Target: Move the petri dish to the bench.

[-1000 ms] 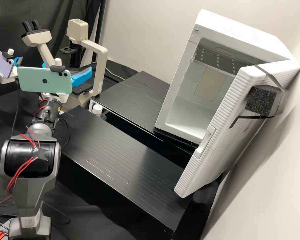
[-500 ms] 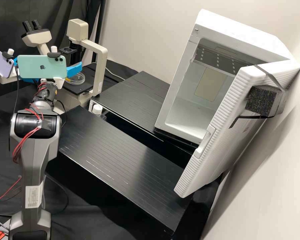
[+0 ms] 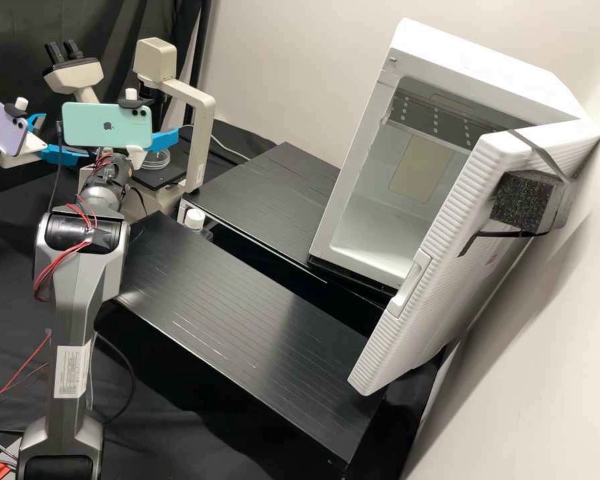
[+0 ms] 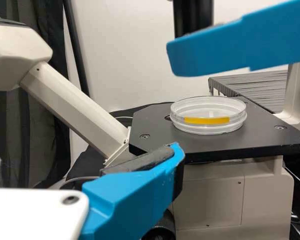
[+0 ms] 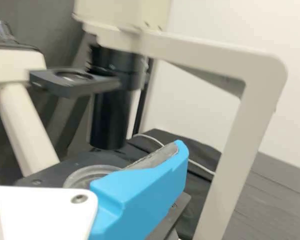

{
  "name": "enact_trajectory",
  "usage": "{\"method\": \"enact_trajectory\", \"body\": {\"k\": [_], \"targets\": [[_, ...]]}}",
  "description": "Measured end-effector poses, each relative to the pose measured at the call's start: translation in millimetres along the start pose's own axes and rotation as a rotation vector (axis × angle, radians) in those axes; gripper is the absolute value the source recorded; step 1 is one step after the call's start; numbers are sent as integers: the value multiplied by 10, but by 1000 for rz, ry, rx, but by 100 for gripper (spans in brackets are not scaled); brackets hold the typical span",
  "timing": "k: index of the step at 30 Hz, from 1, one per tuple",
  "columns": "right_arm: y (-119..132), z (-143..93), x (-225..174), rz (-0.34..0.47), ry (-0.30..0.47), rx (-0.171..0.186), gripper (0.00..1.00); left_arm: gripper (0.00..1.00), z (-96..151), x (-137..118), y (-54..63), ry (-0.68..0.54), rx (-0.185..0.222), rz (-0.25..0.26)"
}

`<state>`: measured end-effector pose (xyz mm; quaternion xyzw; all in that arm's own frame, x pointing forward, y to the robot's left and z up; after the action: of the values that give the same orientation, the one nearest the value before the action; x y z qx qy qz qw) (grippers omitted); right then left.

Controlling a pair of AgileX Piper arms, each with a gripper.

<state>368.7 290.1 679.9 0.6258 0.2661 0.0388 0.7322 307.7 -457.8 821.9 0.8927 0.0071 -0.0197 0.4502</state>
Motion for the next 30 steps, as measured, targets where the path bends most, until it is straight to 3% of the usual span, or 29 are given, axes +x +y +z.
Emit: {"method": "enact_trajectory", "body": {"k": [4, 7, 15, 20, 24, 30], "targets": [[-49, 32, 122, -15, -20, 25, 100, 100, 0, 0, 0, 0, 0, 0], [-105, 52, 181, -32, -34, 4, 100, 100, 0, 0, 0, 0, 0, 0], [-304, 16, 301, -77, -39, 10, 100, 100, 0, 0, 0, 0, 0, 0], [-369, 83, 316, -86, -56, 76, 100, 100, 0, 0, 0, 0, 0, 0], [-347, 162, 297, -27, -61, 125, 100, 100, 0, 0, 0, 0, 0, 0], [-330, 223, 272, 34, -63, 158, 100, 100, 0, 0, 0, 0, 0, 0]]}}
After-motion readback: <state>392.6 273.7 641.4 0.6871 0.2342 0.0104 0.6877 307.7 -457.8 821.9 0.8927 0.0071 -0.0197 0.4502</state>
